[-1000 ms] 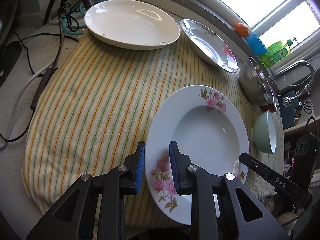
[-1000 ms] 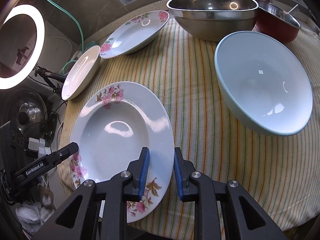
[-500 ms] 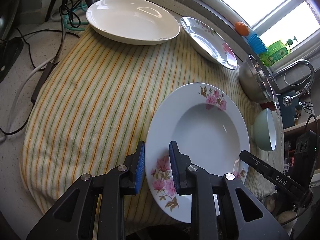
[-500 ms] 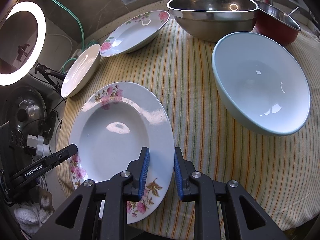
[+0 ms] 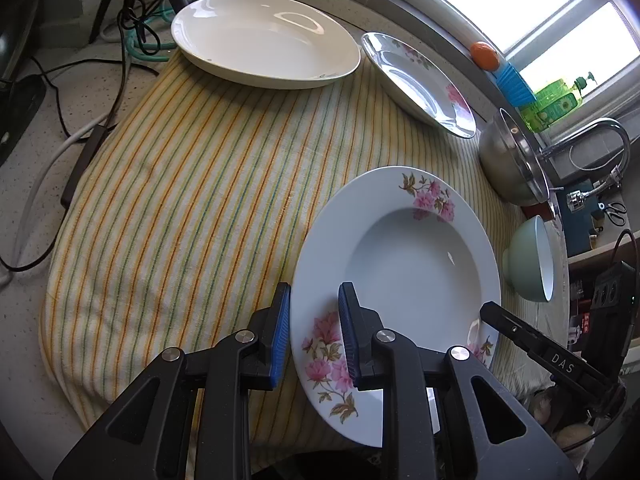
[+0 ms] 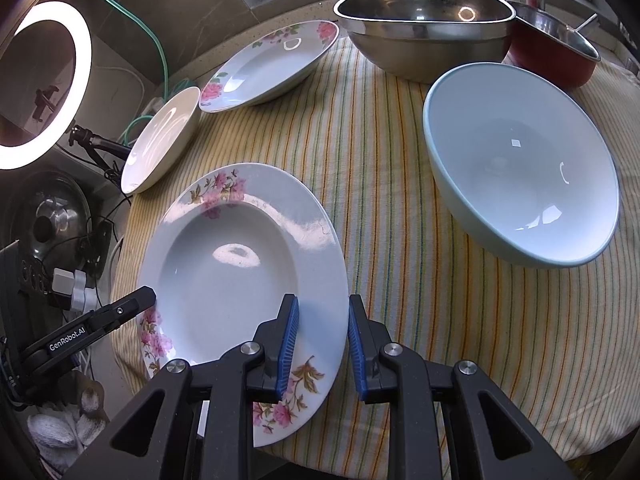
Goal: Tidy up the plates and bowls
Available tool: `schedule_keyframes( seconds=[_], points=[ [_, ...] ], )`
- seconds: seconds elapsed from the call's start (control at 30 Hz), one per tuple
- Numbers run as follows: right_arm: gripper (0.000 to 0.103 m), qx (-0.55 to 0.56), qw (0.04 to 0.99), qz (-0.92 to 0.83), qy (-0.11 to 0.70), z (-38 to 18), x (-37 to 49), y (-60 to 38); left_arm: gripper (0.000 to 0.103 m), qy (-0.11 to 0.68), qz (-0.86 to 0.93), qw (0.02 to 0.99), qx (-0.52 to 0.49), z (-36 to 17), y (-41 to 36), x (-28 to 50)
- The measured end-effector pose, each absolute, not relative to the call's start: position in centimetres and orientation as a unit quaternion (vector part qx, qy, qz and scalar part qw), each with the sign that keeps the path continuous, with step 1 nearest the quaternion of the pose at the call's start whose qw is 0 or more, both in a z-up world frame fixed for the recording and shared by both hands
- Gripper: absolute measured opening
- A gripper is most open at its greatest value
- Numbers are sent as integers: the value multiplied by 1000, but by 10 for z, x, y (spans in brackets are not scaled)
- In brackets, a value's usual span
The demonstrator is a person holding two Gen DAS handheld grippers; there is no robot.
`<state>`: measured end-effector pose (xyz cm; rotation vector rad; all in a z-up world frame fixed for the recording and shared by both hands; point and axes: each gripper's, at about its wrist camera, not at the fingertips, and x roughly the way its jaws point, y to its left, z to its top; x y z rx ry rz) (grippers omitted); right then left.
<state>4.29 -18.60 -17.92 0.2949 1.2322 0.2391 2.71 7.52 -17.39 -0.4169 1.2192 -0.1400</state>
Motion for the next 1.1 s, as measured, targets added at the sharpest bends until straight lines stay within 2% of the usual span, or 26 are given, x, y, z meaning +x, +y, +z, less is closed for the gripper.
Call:
schedule_keyframes(
  seconds=[0.27, 0.33, 0.4, 0.5, 1.1],
  points=[
    [24, 116, 808, 105, 568, -175, 43, -181, 22, 566, -65, 799, -193, -172, 76, 30],
    [28, 112, 811, 102, 565, -173, 43, -181, 22, 565, -66, 799, -194, -171, 77, 30],
    [36, 110, 814, 98, 561, -171, 43, -183, 22, 564, -64, 800, -193, -169, 79, 31],
    [40, 108, 817, 94, 559, -170, 42, -187, 22, 562, -61, 802, -193, -168, 81, 31],
    [42, 114, 858, 83, 493, -141, 22, -200, 22, 539, -70, 819, -184, -145, 84, 34]
  ],
)
